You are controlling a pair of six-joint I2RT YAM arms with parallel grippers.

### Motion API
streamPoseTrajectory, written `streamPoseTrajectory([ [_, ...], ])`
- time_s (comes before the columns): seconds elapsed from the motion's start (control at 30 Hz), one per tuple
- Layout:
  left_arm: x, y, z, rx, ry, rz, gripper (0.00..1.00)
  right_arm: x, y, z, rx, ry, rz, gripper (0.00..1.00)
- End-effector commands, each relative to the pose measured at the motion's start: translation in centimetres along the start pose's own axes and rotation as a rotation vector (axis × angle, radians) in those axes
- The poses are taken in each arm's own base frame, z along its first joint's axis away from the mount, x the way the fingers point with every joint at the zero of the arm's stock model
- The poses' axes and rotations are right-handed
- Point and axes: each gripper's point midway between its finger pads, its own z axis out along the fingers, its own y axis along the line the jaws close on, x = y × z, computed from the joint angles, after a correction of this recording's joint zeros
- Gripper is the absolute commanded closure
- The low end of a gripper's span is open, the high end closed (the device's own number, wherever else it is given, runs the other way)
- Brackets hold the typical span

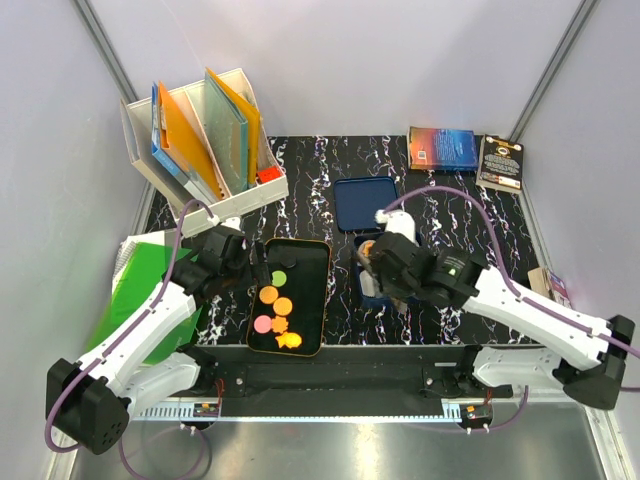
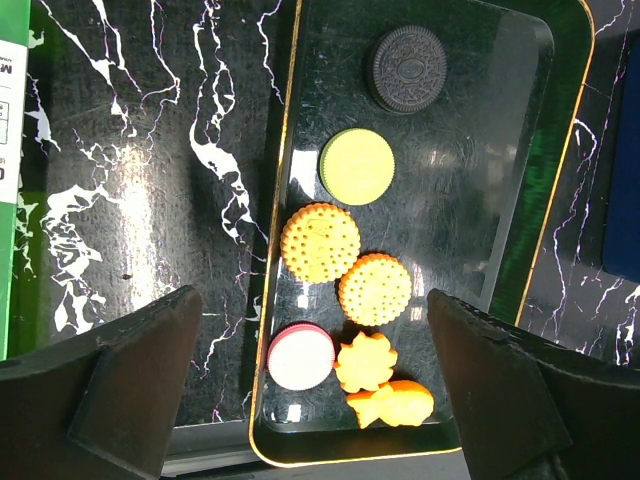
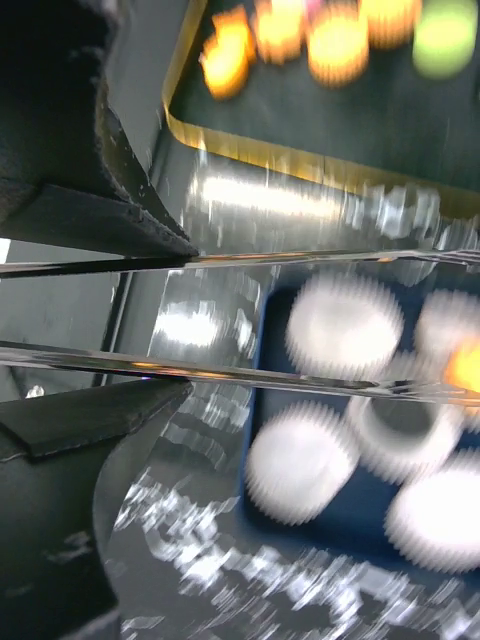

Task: Pack the cookies

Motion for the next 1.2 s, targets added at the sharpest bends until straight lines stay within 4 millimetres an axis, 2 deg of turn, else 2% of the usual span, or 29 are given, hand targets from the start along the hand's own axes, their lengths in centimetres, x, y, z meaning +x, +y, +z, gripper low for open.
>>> streamPoseTrajectory([
  [0.0, -0.8, -0.5, -0.4, 0.022, -0.043, -0.006, 0.01, -3.6, 7.4, -1.1, -0.173, -0.082, -0.066, 0.45],
  [0.07, -1.0, -0.4, -0.5, 0.019, -0.053, -0.010, 0.01, -3.0, 9.7, -0.7, -0.224, -0.065, -0.123, 0.44],
  [0.1, -1.0, -0.3, -0.5, 0.011, -0.056, -0.011, 0.01, -2.4, 10.7, 0.2, -0.225, -0.038, -0.145, 0.44],
  [0.23, -1.7, 0.7, -1.2, -0.039, -0.108, -0.049, 0.01, -1.0, 13.8, 1.6, -0.290, 0.006, -0.188, 0.44],
  [0.3, -1.8, 1.3, -1.4, -0.065, -0.123, -0.064, 0.01, -0.2, 15.3, 1.9, -0.319, 0.027, -0.212, 0.42],
  [0.4, -2.2, 1.9, -1.7, -0.099, -0.146, -0.084, 0.01, 0.5, 16.4, 2.7, -0.324, 0.040, -0.240, 0.41],
  [0.5, -2.1, 2.0, -1.5, -0.110, -0.135, -0.083, 0.01, 0.2, 16.7, 4.1, -0.286, 0.024, -0.259, 0.38],
  [0.7, -2.0, 2.0, -1.4, -0.114, -0.127, -0.078, 0.01, -1.5, 17.7, 5.4, -0.236, -0.021, -0.274, 0.37],
  [0.93, -2.0, 2.0, -1.4, -0.113, -0.126, -0.077, 0.01, -1.4, 17.3, 7.6, -0.156, -0.008, -0.306, 0.35],
  [1.17, -2.0, 2.0, -1.4, -0.113, -0.124, -0.076, 0.01, -2.0, 16.1, 9.6, -0.120, 0.018, -0.263, 0.36],
])
